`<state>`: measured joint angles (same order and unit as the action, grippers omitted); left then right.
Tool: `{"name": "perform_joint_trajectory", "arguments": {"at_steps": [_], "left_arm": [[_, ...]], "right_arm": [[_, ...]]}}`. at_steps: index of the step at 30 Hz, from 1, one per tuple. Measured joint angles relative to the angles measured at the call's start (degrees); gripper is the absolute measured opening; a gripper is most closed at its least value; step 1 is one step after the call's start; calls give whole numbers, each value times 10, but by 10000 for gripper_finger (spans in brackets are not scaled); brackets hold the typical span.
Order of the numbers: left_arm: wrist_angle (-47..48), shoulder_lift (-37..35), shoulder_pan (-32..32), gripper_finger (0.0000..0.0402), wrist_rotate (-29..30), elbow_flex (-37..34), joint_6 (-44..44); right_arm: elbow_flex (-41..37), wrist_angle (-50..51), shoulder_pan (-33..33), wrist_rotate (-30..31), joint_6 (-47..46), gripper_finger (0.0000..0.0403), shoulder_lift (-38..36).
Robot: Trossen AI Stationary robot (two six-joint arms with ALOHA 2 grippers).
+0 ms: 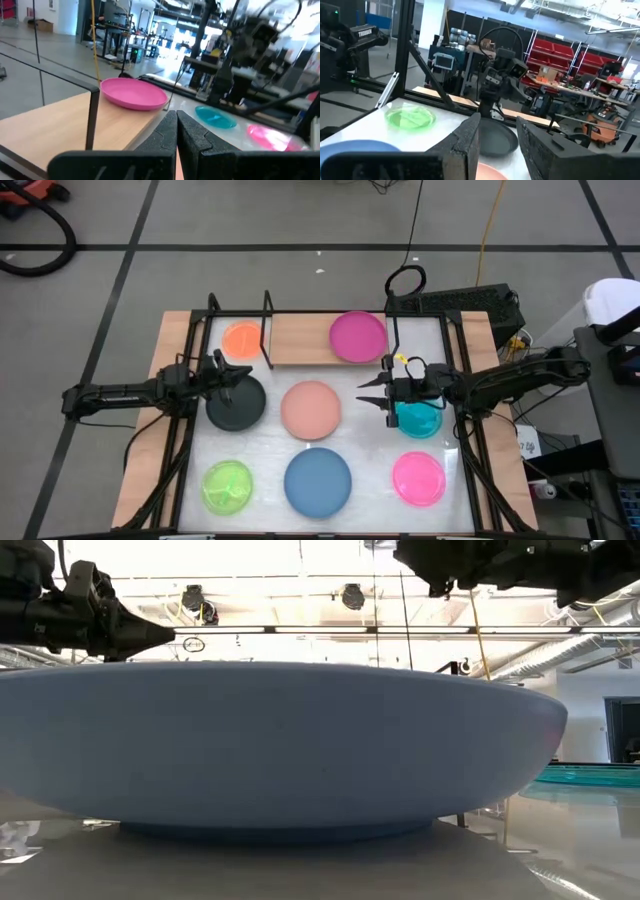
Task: Place and stack plates onto a shelf
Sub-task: Stack the black plate on the pink plate
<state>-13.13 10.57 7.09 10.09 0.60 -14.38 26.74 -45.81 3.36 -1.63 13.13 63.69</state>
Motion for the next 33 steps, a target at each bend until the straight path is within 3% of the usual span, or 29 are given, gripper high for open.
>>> {"name": "perform_joint_trajectory", "arguments": {"at_steps": [4,17,22,26,33], "left_arm": [[-23,0,0,4,0,0,-49],[-78,0,0,4,5,0,-54],[-133,5,-4,4,-44,37,17],[-12,70,-23,4,-37,150,57],[285,308,-52,4,51,378,68]], "right_arm": [[0,-4,0,0,-1,112,18],[0,29,2,0,-33,112,75],[0,119,10,0,-74,112,51],[0,196,24,0,-80,112,11],[0,279,54,0,-82,112,-78]]}}
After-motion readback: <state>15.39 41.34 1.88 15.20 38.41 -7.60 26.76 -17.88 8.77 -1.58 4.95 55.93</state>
